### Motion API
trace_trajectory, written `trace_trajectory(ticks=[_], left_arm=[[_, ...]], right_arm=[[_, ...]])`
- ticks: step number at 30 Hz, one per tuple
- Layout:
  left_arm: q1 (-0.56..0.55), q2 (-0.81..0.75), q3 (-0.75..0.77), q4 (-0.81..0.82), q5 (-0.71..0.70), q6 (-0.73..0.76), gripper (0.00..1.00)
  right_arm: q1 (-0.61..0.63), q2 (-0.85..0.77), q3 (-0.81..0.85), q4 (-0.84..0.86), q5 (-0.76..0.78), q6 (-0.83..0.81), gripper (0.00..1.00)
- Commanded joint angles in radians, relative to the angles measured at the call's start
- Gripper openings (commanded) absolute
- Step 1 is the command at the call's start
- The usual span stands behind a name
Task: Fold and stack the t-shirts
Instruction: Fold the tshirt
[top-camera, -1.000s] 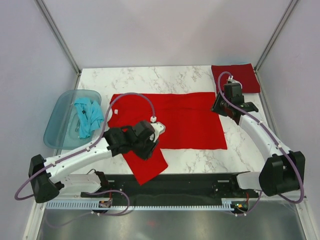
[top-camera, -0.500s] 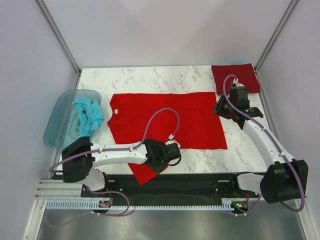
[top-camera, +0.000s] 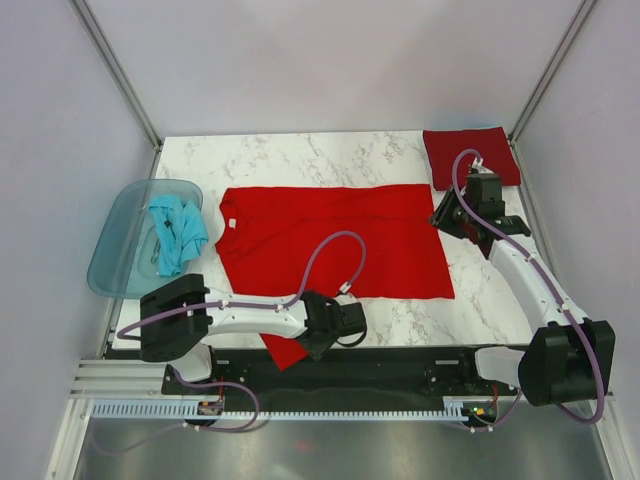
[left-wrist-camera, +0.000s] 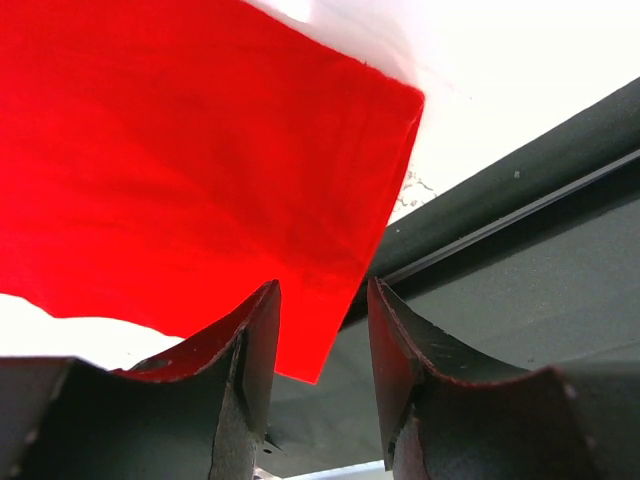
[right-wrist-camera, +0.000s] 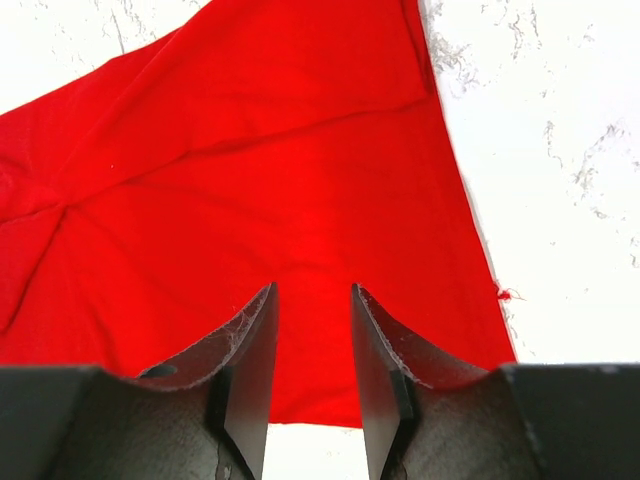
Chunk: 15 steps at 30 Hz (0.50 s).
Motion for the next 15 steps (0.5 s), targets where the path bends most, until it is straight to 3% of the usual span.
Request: trace_trajectory(ticks=[1, 11, 15], left_arm=[[-0.01, 0.016, -0.009, 0.031, -0.005, -0.064, 0.48], [-0.029, 0.068, -0.023, 0.045, -0.002, -0.056, 0.47], [-0.029, 0.066, -0.02, 0.042, 0.0, -0.053, 0.38]], right_arm=[[-0.014, -0.014, 0.002, 0.036, -0.018, -0.006, 0.43], [-0.025, -0.027, -0.006, 0.035, -0.015, 0.009, 0.43], [-0.028, -0.049, -0.026, 0.035, -0.012, 0.031, 0.43]])
